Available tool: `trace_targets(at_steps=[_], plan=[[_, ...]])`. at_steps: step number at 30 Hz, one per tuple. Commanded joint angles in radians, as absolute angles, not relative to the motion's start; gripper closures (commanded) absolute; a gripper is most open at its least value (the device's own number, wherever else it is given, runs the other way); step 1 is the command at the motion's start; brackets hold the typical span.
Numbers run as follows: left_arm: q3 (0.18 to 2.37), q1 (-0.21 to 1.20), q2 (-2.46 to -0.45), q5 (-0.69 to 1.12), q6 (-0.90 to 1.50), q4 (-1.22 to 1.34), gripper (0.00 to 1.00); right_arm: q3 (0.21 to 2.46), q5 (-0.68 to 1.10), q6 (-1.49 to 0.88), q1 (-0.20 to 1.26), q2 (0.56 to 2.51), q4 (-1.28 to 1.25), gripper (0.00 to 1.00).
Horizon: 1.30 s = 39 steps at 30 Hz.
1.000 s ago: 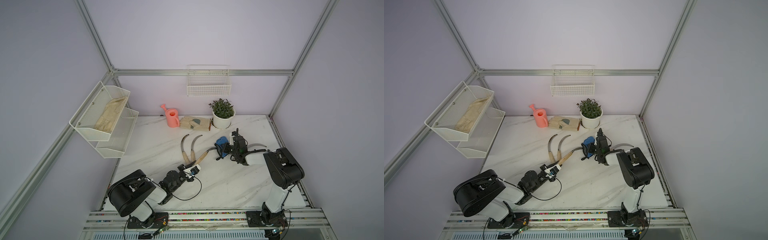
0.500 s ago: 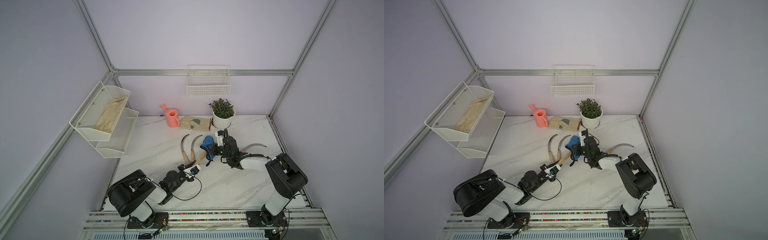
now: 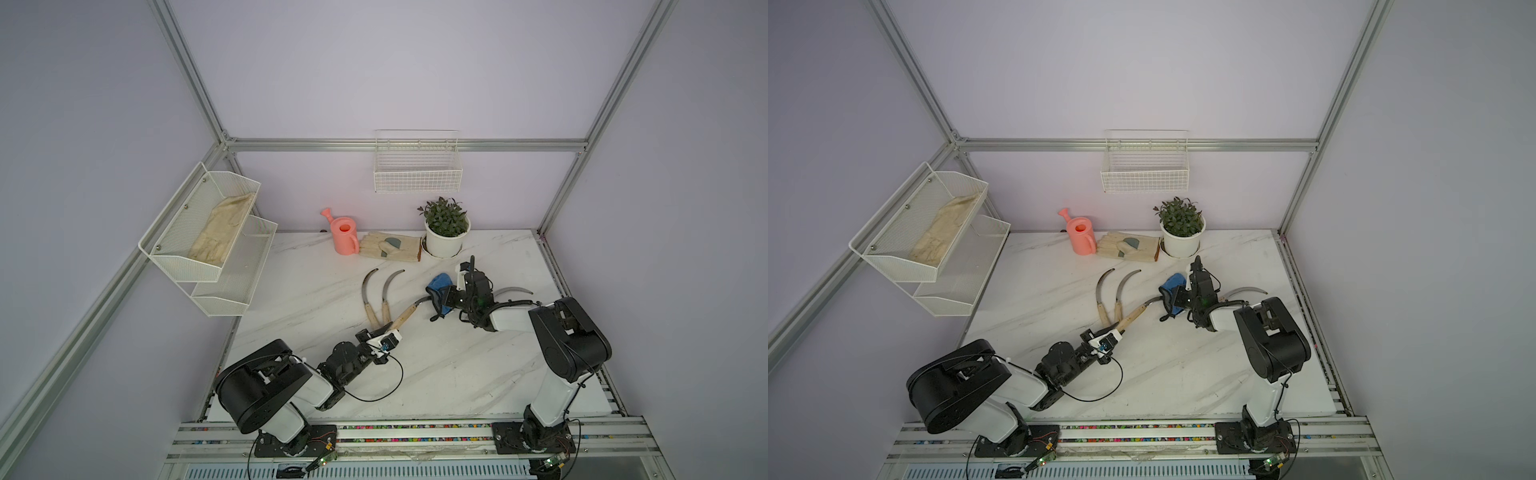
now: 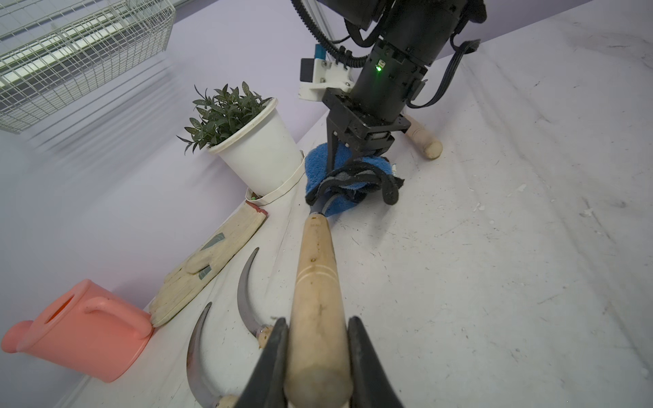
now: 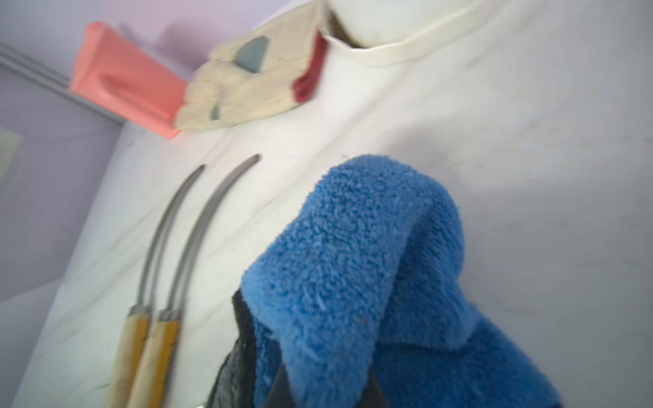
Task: Wipe small sickles with rags
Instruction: Wipe the small sickle.
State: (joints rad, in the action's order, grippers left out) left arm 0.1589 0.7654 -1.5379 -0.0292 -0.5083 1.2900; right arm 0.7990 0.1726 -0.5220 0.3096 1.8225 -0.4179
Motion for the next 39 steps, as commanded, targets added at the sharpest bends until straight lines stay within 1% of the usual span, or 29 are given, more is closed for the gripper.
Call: trace_targets(at_steps=[1, 6, 14, 19, 21, 22, 27, 30, 34, 39], plan=[[0.14, 0.772, -1.509, -0.008, -0.506, 1.358, 1.0, 0.774, 0.138, -0.518, 0.295, 1.851, -0.393, 1.0], [0.141, 0.771, -1.508, -0.01, -0.505, 1.358, 1.0, 0.784, 0.206, -0.541, 0.327, 1.814, -0.404, 1.0], [0.149, 0.772, -1.52, -0.011, -0.5, 1.357, 1.0, 0.831, 0.153, -0.529, 0.543, 1.698, -0.359, 1.0], [0.149, 0.771, -1.522, -0.018, -0.498, 1.357, 1.0, 0.817, 0.128, -0.52, 0.566, 1.682, -0.352, 1.0], [0.149, 0.771, -1.522, -0.017, -0.497, 1.358, 1.0, 0.807, 0.08, -0.522, 0.551, 1.689, -0.341, 1.0], [0.149, 0.771, -1.522, -0.017, -0.496, 1.357, 1.0, 0.799, 0.084, -0.521, 0.531, 1.697, -0.342, 1.0], [0.149, 0.772, -1.521, -0.017, -0.491, 1.358, 1.0, 0.751, 0.197, -0.531, 0.363, 1.764, -0.386, 1.0], [0.149, 0.772, -1.516, -0.032, -0.48, 1.358, 1.0, 0.726, 0.204, -0.531, 0.289, 1.789, -0.4, 1.0], [0.161, 0.771, -1.516, -0.109, -0.41, 1.357, 1.0, 0.712, 0.22, -0.523, 0.249, 1.784, -0.402, 1.0], [0.177, 0.758, -1.52, -0.127, -0.307, 1.349, 1.0, 0.713, 0.205, -0.508, 0.248, 1.66, -0.339, 1.0]])
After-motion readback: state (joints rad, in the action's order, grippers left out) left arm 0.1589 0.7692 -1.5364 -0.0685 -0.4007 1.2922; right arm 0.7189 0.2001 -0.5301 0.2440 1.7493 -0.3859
